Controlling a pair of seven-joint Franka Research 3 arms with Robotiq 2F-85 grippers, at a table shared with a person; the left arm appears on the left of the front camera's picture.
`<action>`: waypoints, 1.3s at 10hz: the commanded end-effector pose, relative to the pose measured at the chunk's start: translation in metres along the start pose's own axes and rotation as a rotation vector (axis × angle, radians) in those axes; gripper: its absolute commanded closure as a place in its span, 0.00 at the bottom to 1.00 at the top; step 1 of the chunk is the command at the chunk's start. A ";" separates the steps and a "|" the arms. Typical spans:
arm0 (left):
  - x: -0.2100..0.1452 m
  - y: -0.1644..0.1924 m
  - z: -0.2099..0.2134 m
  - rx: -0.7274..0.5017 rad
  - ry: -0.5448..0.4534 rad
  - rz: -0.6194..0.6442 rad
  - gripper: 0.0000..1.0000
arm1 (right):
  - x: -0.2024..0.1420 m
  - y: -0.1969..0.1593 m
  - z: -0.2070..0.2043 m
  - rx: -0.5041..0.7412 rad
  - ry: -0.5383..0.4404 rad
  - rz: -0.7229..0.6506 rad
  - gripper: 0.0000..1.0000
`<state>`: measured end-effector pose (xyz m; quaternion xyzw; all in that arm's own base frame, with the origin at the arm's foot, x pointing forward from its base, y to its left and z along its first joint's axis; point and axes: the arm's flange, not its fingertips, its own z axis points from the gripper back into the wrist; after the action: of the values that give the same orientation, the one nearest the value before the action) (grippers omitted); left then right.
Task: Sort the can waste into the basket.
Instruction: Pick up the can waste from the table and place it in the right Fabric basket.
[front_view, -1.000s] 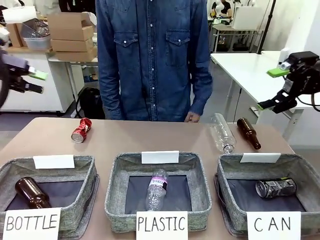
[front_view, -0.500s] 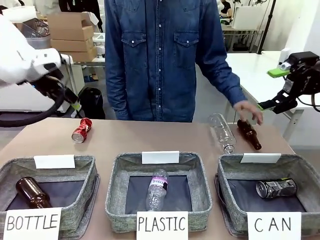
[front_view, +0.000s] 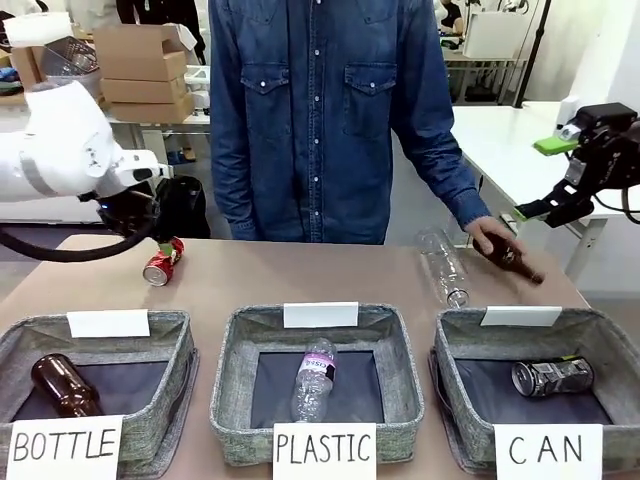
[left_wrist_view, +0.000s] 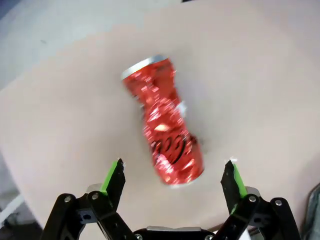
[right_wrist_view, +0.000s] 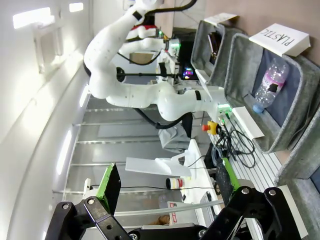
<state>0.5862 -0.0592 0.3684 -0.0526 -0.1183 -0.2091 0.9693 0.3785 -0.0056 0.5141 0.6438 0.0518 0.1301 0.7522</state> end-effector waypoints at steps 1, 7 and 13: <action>0.017 0.011 -0.013 -0.070 0.006 0.009 0.00 | 0.000 0.001 0.003 -0.004 0.009 0.023 0.00; 0.020 0.016 -0.064 -0.092 0.074 0.066 0.60 | 0.000 0.001 0.003 -0.004 0.009 0.023 0.00; 0.011 0.024 -0.041 -0.073 0.047 0.087 1.00 | 0.000 0.001 0.003 -0.004 0.009 0.023 0.00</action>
<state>0.6229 -0.0504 0.3219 -0.0836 -0.0853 -0.1805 0.9763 0.3785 -0.0056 0.5141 0.6439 0.0515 0.1304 0.7522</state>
